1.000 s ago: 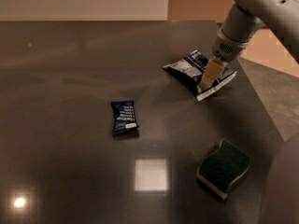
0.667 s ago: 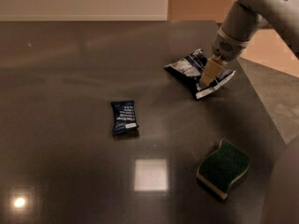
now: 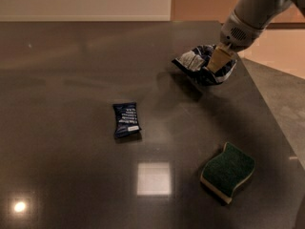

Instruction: Pick blue chip bag

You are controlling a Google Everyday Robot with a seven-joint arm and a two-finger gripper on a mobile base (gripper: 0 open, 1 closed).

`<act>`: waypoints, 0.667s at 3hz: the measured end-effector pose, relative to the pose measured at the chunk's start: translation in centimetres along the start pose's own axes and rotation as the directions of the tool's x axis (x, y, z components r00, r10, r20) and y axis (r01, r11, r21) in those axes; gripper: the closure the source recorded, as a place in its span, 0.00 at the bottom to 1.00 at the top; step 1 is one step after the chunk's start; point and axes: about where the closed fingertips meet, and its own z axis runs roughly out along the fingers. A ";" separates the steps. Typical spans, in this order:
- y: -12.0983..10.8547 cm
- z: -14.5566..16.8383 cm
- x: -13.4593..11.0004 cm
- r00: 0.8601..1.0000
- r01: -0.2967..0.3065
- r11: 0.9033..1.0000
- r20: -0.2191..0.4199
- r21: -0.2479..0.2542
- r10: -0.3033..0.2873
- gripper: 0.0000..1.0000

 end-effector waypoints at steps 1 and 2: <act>1.5 -3.2 -1.1 0.998 0.030 0.999 0.059 0.017 -0.031 1.00; 3.2 -6.6 -2.3 0.990 0.075 0.996 0.115 0.042 -0.079 1.00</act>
Offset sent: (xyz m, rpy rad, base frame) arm -0.0517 0.0231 0.1149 0.0937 -0.1765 0.1065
